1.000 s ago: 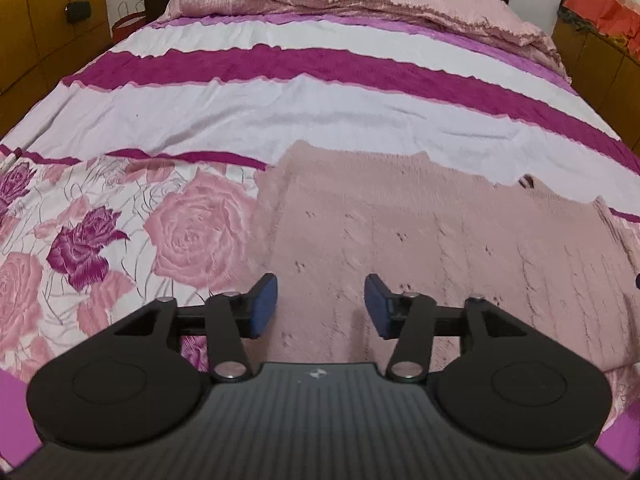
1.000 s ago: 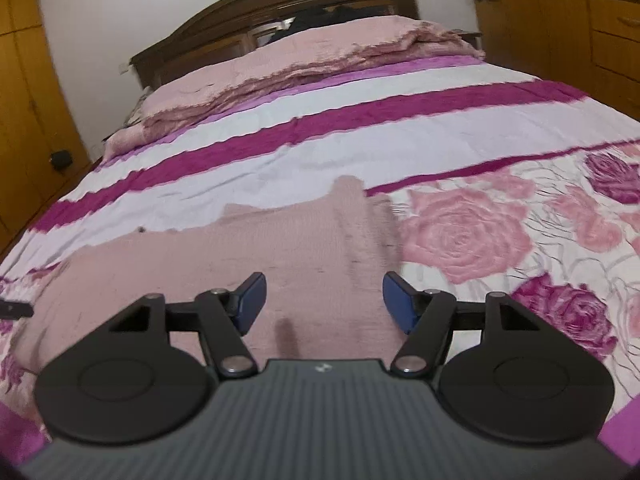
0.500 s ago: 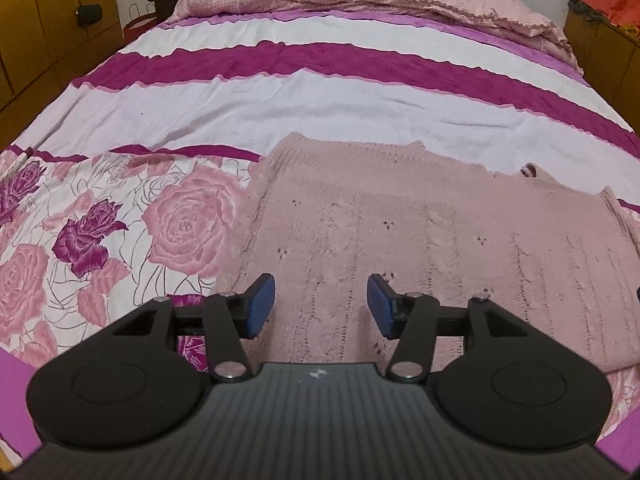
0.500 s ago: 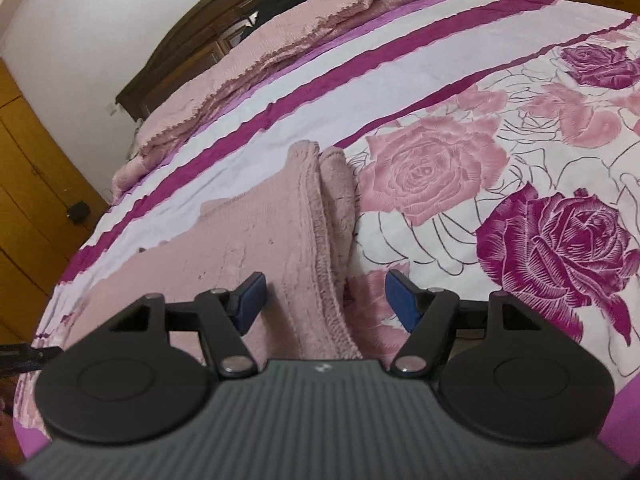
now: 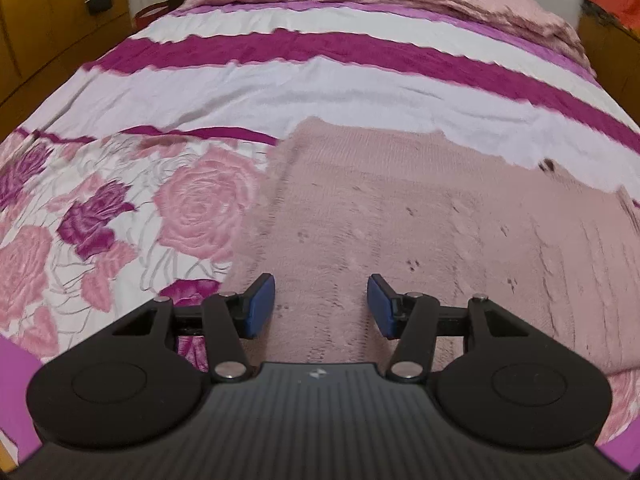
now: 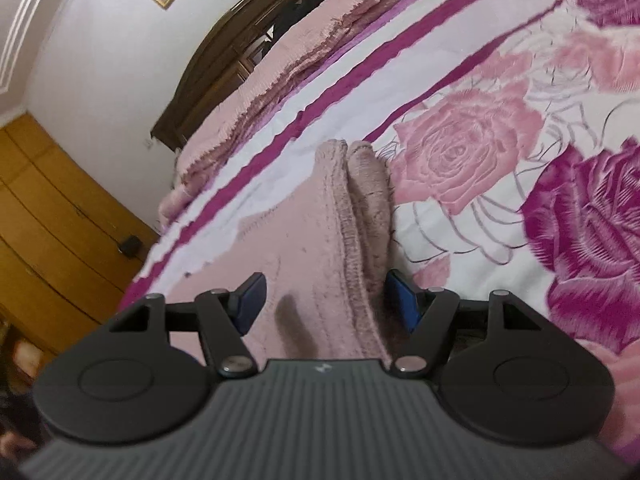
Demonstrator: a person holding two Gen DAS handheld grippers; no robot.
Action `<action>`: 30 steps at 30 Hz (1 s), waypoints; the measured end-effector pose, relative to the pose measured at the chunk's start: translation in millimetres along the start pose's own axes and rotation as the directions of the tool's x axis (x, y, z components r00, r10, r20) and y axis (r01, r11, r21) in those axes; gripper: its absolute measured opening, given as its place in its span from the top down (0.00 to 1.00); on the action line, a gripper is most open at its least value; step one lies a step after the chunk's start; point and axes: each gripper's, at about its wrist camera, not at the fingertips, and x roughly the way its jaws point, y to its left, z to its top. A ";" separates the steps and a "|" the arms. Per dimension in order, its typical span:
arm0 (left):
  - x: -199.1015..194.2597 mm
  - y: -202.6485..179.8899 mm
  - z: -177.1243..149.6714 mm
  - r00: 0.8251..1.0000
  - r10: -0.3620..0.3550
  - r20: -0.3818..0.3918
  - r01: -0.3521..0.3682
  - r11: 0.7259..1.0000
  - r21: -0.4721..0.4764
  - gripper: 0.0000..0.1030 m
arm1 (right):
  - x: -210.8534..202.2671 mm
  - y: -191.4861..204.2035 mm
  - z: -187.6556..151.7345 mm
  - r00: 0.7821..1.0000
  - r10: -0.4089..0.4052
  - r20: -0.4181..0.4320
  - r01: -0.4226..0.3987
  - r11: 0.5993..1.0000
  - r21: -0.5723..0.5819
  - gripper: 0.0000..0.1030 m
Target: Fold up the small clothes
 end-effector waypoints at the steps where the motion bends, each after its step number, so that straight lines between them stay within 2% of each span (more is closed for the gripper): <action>1: -2.9 3.2 1.1 1.000 -0.002 0.011 0.002 1.000 -0.013 0.42 | 2.3 1.0 -1.9 1.000 -0.002 0.001 0.002 1.000 -0.016 0.34; 5: -8.1 12.2 1.7 0.999 -0.004 0.032 0.004 1.000 -0.015 0.42 | 5.2 6.4 -14.5 0.999 -0.023 0.046 0.027 0.996 -0.087 0.35; 8: -8.0 21.2 6.1 1.000 -0.004 0.015 0.004 1.000 -0.022 0.42 | 7.8 6.5 -11.4 0.998 -0.026 0.054 0.028 0.999 -0.041 0.39; 13: -10.1 38.4 13.0 0.999 -0.004 0.032 0.006 0.998 -0.069 0.42 | 4.8 -3.1 -14.3 0.995 0.031 0.099 -0.037 0.998 0.058 0.48; 16: -8.3 45.4 10.7 1.000 -0.009 0.023 0.011 0.996 -0.086 0.42 | 5.8 -4.9 -16.7 0.993 0.014 0.115 -0.025 0.995 0.094 0.61; 17: -7.9 48.0 10.1 1.000 -0.008 0.018 0.009 0.996 -0.091 0.42 | 7.2 -6.0 -17.2 0.993 0.013 0.114 -0.026 0.993 0.111 0.70; 18: -8.3 50.3 9.2 1.000 -0.005 0.016 0.006 0.995 -0.096 0.42 | 8.4 -7.3 -17.2 0.993 0.017 0.113 -0.032 0.991 0.132 0.72; 22: -14.4 57.8 8.3 1.000 -0.021 0.009 0.022 0.995 -0.096 0.42 | 5.4 -1.6 -12.3 0.992 0.017 0.124 -0.038 0.985 0.169 0.75; 26: -21.3 59.1 5.0 0.999 -0.030 0.012 0.030 0.998 -0.052 0.42 | 0.7 20.3 -5.4 0.991 0.010 0.132 -0.028 0.991 0.134 0.75; 30: -23.9 63.1 -2.0 0.999 -0.051 0.005 0.051 0.997 -0.049 0.42 | -1.0 47.5 0.6 0.989 0.018 0.147 -0.033 0.995 0.096 0.75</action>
